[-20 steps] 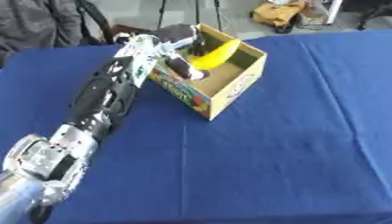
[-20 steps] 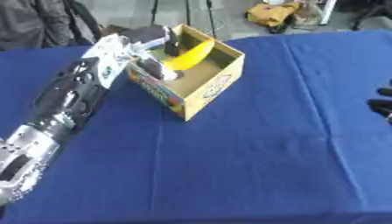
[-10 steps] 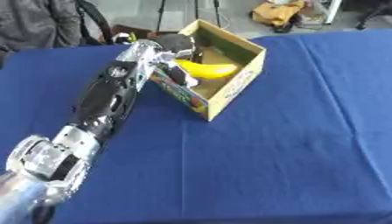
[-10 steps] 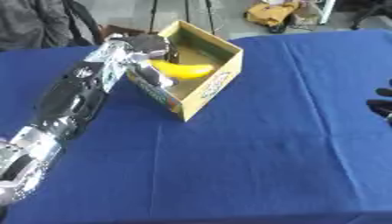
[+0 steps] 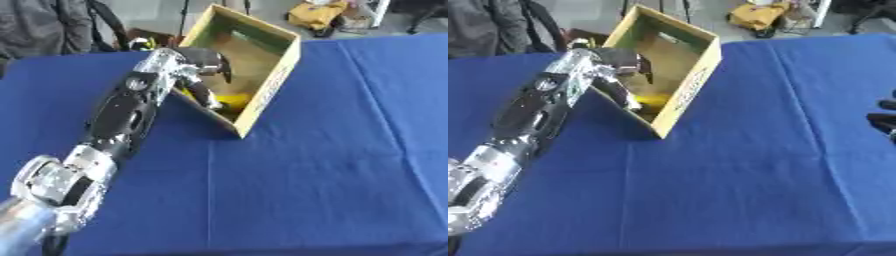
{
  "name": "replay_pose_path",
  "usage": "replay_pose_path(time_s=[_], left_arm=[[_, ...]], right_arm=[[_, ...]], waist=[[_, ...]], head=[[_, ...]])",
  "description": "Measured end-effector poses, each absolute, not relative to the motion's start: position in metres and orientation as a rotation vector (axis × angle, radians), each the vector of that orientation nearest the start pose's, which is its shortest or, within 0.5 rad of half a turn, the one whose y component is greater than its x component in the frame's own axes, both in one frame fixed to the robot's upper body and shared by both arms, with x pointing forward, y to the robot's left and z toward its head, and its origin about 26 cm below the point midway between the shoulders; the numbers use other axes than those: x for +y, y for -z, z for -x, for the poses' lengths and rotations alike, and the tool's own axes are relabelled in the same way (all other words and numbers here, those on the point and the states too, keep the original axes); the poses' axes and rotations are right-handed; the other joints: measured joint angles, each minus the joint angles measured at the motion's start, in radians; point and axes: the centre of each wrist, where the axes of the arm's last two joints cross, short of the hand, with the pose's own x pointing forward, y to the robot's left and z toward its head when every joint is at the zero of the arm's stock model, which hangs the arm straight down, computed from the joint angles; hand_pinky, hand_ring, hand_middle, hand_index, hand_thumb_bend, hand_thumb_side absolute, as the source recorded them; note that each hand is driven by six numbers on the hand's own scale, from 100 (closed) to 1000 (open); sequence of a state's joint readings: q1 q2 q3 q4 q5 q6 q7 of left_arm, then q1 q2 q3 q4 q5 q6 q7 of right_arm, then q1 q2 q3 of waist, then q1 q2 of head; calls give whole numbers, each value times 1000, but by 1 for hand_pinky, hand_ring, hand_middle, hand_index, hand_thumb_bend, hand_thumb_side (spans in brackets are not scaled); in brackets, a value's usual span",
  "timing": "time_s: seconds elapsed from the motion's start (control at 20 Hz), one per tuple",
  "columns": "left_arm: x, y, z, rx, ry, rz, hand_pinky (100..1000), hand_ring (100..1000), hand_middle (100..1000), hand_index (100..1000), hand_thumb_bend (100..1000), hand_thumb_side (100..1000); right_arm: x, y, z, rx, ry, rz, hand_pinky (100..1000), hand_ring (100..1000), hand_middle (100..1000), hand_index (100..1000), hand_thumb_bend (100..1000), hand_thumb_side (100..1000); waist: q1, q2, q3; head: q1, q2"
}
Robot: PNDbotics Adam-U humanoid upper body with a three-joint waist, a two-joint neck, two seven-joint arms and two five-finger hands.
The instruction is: Pick up objects on the table and place them in the box.
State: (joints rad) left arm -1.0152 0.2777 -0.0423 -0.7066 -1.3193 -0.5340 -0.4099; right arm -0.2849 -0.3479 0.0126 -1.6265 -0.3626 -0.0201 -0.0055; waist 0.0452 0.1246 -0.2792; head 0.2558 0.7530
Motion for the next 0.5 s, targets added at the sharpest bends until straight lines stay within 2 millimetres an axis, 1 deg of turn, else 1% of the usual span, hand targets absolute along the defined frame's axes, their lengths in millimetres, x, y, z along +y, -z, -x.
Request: replay_pose_path(time_s=[0.05,0.1,0.15,0.2,0.25,0.35,0.4,0.45,0.5], left_arm=[[236,-155,-499,-1267,1976,-791,883,889,866,862,592,781],[236,-154,-499,-1268,1976,-786,889,894,873,867,566,861],[236,-154,-499,-1272,1975,-781,889,894,873,867,566,861],[236,-154,-499,-1278,1972,-777,884,879,855,862,541,936],[236,-155,-499,-1289,1967,-774,873,863,833,851,534,945],[236,-160,-498,-1343,1942,-777,873,863,833,851,534,945],[236,-163,-498,-1373,1927,-781,813,779,703,765,514,969],[235,-166,-498,-1410,1903,-789,813,779,703,765,514,969],[236,-171,-497,-1451,1868,-801,786,747,654,739,502,965]], right_arm=[[-293,-110,-341,-1903,-90,-116,819,675,679,806,100,921],[-293,-110,-341,-1903,-90,-116,819,675,679,806,100,921],[-293,-110,-341,-1904,-91,-116,819,675,679,806,100,921],[-293,-110,-341,-1904,-91,-116,819,675,679,806,100,921],[-293,-110,-341,-1904,-91,-116,819,675,679,806,100,920],[-293,-110,-341,-1904,-91,-116,819,675,679,806,100,920],[-293,-110,-341,-1904,-90,-116,819,675,679,806,100,920],[-293,-110,-341,-1904,-89,-114,819,675,679,806,100,920],[-294,-110,-341,-1904,-87,-113,819,675,679,806,100,920]], waist=[[0,0,0],[0,0,0],[0,0,0],[0,0,0],[0,0,1],[-1,0,5],[-2,0,6],[-4,0,10],[-5,0,15]], head=[[0,0],[0,0],[0,0],[-1,0],[-2,0],[-3,-4],[-4,-6],[-5,-7],[-8,-7]])
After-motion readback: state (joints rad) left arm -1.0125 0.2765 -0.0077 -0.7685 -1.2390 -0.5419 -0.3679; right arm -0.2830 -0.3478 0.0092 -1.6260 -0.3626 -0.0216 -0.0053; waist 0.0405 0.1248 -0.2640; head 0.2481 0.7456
